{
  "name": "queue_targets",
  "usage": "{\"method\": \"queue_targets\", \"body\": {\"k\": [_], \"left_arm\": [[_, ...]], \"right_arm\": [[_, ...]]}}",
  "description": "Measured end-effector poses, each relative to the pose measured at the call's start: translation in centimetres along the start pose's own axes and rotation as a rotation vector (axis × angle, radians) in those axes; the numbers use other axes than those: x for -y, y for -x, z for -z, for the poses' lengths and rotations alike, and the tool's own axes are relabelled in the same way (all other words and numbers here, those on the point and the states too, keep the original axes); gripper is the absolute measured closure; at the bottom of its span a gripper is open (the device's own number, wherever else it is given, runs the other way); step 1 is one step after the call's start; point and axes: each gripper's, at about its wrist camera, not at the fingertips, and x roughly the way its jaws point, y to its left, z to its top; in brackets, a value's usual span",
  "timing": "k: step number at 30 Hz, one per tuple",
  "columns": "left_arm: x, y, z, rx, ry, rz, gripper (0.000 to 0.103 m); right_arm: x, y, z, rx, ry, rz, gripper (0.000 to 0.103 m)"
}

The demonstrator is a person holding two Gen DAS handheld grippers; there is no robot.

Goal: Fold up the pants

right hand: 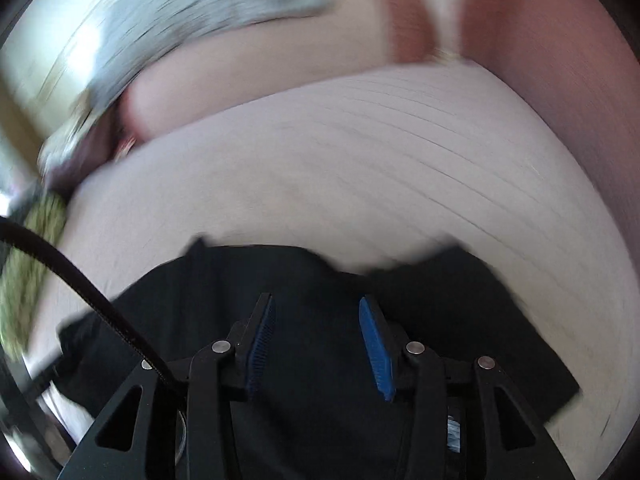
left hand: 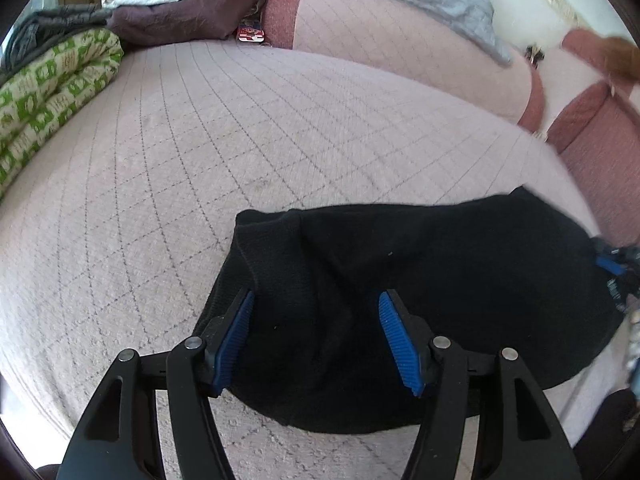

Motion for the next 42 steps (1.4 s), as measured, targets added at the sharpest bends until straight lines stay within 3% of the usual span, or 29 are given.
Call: {"method": "queue_targets", "body": {"k": [1, 2, 4, 7, 9, 11, 13, 14, 16, 18, 19, 21, 22, 23, 28, 30, 34, 40, 42], "left_arm": [[0.2, -0.2, 0.1, -0.003, -0.009, -0.017, 0.04], [0.2, -0.2, 0.2, -0.002, -0.011, -0.023, 0.039], [0.2, -0.2, 0.3, 0.001, -0.018, -0.026, 0.039], [0.2, -0.4, 0.6, 0.004, -0.038, -0.042, 0.039], [0.5, -0.5, 0.8, 0.009, -0.058, -0.058, 0.037], [0.8, -0.6, 0.9, 0.015, -0.077, -0.078, 0.035], [1.0, -0.7, 1.0, 0.021, -0.085, -0.087, 0.033], [1.1, -0.7, 1.1, 0.024, -0.087, -0.091, 0.032], [1.2, -0.8, 1.1, 0.028, -0.09, -0.093, 0.031], [1.1, -0.8, 1.1, 0.031, -0.09, -0.094, 0.03], [1.1, -0.9, 1.2, 0.033, -0.092, -0.095, 0.03], [1.2, -0.9, 1.3, 0.04, -0.097, -0.101, 0.029], [1.3, -0.9, 1.3, 0.043, -0.1, -0.105, 0.028], [1.3, -1.0, 1.4, 0.047, -0.104, -0.109, 0.028], [1.4, -1.0, 1.4, 0.052, -0.105, -0.112, 0.027], [1.3, -1.0, 1.4, 0.052, -0.105, -0.112, 0.027], [1.4, -1.0, 1.4, 0.052, -0.105, -0.111, 0.027], [1.3, -1.0, 1.4, 0.052, -0.103, -0.11, 0.027], [1.3, -1.0, 1.4, 0.053, -0.106, -0.111, 0.027]], "right_arm": [[2.0, 0.4, 0.0, 0.008, -0.092, -0.057, 0.081], [3.0, 0.6, 0.1, 0.015, -0.145, -0.086, 0.088], [4.8, 1.8, 0.5, 0.07, -0.249, -0.135, 0.088], [4.4, 2.9, 0.8, 0.129, -0.254, -0.149, 0.087], [3.1, 3.7, 0.7, 0.173, -0.191, -0.115, 0.077], [2.3, 4.1, 0.1, 0.193, -0.157, -0.102, 0.056], [2.6, 4.4, -1.0, 0.218, -0.149, -0.035, 0.052], [2.7, 4.6, -1.3, 0.228, -0.132, 0.013, 0.04], [3.4, 3.6, -2.8, 0.191, -0.089, 0.099, 0.03], [4.1, 1.5, -3.7, 0.107, -0.08, 0.064, 0.03], [4.5, 0.7, -3.9, 0.076, -0.087, 0.026, 0.031], [5.2, -0.7, -3.8, 0.014, -0.119, -0.087, 0.052], [5.2, -0.8, -3.8, 0.004, -0.131, -0.117, 0.078], [5.1, -0.8, -3.6, 0.009, -0.135, -0.122, 0.087], [5.5, 1.2, -3.3, 0.114, -0.175, -0.072, 0.094], [6.0, 2.0, -3.6, 0.156, -0.197, -0.014, 0.095], [7.1, 2.3, -4.1, 0.177, -0.213, 0.07, 0.096], [6.4, 2.7, -3.9, 0.247, -0.118, 0.324, 0.099], [7.9, 3.1, -3.9, 0.259, -0.163, 0.385, 0.098]]}}
